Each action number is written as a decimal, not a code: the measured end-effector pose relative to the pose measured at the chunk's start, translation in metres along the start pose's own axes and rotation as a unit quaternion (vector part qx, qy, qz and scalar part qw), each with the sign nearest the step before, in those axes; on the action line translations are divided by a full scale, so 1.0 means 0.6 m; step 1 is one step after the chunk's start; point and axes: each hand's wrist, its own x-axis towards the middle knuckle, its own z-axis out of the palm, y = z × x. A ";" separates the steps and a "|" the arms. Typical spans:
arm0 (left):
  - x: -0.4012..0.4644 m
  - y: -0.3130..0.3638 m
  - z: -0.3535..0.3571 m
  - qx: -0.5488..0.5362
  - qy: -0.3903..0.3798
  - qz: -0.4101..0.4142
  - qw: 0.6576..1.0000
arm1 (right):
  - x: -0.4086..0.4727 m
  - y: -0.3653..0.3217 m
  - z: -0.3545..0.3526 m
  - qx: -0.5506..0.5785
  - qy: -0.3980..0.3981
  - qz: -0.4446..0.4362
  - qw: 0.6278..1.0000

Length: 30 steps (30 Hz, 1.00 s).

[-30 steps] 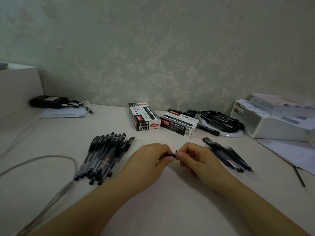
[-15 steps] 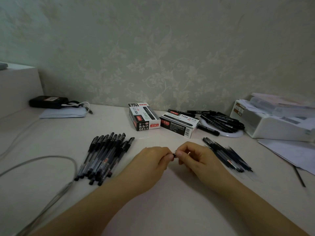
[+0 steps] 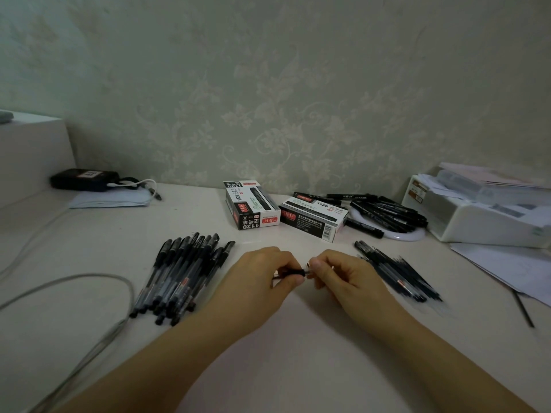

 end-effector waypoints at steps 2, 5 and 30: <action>-0.001 -0.004 0.004 0.009 0.004 -0.013 1.000 | 0.003 0.005 -0.002 -0.022 0.051 0.017 0.998; 0.001 -0.014 0.007 0.029 0.009 -0.038 0.999 | 0.007 0.019 -0.008 -0.139 0.092 0.047 0.985; -0.001 -0.017 -0.002 0.021 -0.025 -0.041 0.999 | 0.007 0.013 -0.002 0.019 0.023 0.058 0.998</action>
